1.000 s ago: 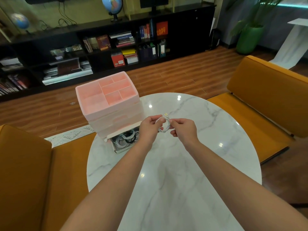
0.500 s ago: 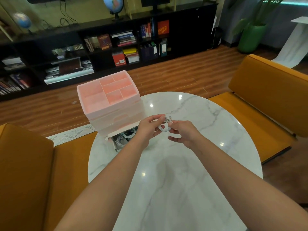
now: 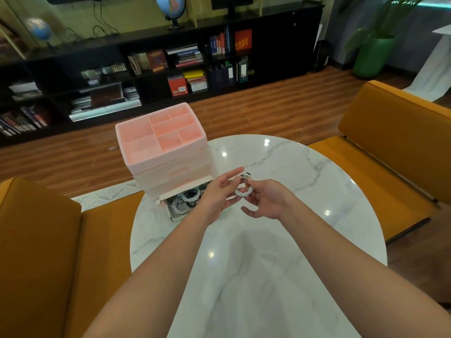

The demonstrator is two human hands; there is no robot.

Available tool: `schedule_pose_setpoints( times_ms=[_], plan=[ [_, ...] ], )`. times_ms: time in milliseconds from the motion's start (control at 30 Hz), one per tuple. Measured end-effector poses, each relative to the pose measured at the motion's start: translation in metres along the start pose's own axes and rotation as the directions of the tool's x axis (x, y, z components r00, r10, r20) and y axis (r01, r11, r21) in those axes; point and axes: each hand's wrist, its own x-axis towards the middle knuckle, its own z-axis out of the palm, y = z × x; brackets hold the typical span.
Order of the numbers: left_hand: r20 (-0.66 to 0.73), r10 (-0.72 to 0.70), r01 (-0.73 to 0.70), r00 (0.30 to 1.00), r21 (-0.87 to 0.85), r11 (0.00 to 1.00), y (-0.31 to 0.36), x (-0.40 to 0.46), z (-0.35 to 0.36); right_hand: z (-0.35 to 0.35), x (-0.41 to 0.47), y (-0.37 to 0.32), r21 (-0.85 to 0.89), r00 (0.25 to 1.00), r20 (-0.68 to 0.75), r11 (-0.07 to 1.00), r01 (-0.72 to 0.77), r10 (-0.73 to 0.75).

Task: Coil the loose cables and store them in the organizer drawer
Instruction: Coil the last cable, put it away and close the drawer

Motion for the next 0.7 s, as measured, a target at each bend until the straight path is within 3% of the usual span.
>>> schedule_pose_setpoints(
  times_ms=[100, 200, 500, 700],
  plan=[
    [-0.001, 0.040, -0.040, 0.999, 0.062, 0.997, -0.001, -0.003, 0.003, 0.001, 0.002, 0.002, 0.031, 0.999, -0.027, 0.999, -0.033, 0.034],
    [-0.128, 0.085, -0.072, 0.988, 0.106, 0.992, -0.002, -0.003, 0.008, 0.000, 0.004, 0.007, -0.026, 0.999, -0.044, 0.999, -0.020, 0.019],
    [-0.321, 0.037, -0.005, 0.947, 0.098, 0.995, -0.013, -0.002, -0.001, 0.005, 0.009, 0.012, -0.275, 0.965, -0.055, 0.933, 0.233, -0.257],
    [-0.392, 0.036, 0.002, 0.919, 0.097, 0.995, -0.019, -0.008, -0.011, 0.011, 0.017, 0.017, -0.344, 0.961, -0.013, 0.903, 0.256, -0.277]
  ],
)
